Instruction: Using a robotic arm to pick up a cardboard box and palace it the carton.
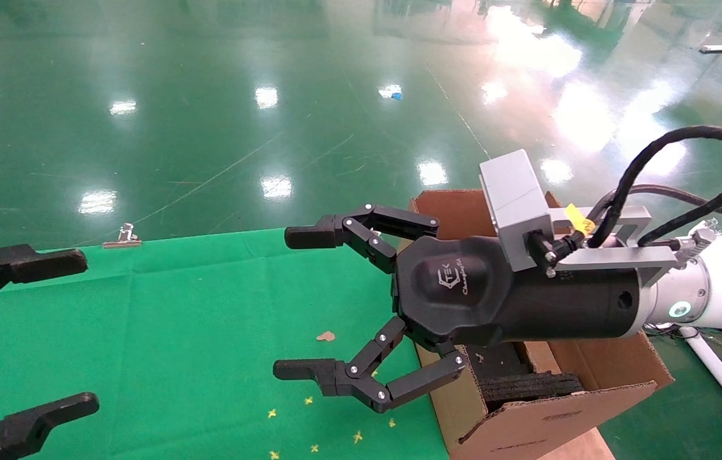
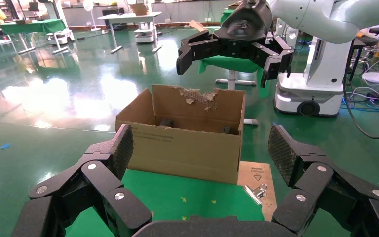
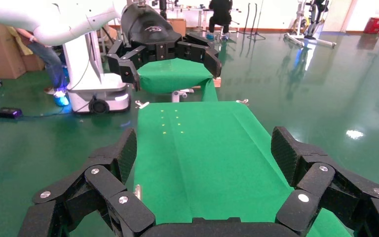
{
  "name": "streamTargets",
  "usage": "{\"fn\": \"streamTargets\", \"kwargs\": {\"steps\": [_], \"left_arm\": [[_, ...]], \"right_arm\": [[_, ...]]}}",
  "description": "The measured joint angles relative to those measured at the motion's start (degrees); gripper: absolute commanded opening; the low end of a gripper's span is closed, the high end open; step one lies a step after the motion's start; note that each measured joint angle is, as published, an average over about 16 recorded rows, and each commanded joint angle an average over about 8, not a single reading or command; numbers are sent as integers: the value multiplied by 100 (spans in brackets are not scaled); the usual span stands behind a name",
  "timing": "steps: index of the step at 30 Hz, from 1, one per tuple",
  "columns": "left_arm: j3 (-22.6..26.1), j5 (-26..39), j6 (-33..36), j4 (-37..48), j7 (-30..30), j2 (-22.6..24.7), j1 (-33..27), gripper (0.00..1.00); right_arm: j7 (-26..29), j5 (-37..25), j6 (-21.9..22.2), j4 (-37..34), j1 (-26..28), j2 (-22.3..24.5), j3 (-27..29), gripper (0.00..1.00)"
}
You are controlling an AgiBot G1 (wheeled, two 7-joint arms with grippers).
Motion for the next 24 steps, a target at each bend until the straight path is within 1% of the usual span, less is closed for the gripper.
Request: {"fn": "streamTargets", "kwargs": {"steps": [24], "left_arm": [[0,0,0,0,0,0,0,100]], "right_arm": [[0,0,0,0,0,0,0,100]]}}
